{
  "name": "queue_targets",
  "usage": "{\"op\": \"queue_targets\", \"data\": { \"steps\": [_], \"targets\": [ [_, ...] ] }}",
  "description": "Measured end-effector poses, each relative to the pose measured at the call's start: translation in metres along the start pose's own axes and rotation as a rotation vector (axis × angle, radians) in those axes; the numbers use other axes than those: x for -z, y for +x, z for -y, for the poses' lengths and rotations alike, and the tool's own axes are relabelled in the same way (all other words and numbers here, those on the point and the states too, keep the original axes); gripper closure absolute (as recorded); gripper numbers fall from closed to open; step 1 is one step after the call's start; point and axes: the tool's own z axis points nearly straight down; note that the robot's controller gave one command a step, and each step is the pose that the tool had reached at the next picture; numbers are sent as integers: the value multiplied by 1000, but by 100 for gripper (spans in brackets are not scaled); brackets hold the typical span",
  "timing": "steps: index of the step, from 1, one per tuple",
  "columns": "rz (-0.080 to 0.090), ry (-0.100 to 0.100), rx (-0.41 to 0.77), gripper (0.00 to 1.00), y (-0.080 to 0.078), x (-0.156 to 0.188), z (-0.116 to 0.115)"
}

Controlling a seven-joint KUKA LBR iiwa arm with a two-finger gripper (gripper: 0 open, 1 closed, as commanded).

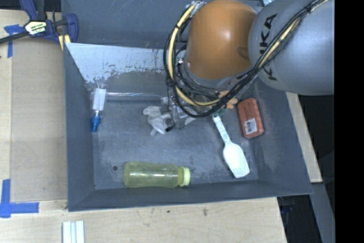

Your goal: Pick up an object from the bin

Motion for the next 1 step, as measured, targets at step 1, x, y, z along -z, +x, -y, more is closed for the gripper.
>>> {"op": "queue_targets", "data": {
  "steps": [1],
  "targets": [
    [-8, -1, 1, 100, 7, 40, 3]
  ]
}}
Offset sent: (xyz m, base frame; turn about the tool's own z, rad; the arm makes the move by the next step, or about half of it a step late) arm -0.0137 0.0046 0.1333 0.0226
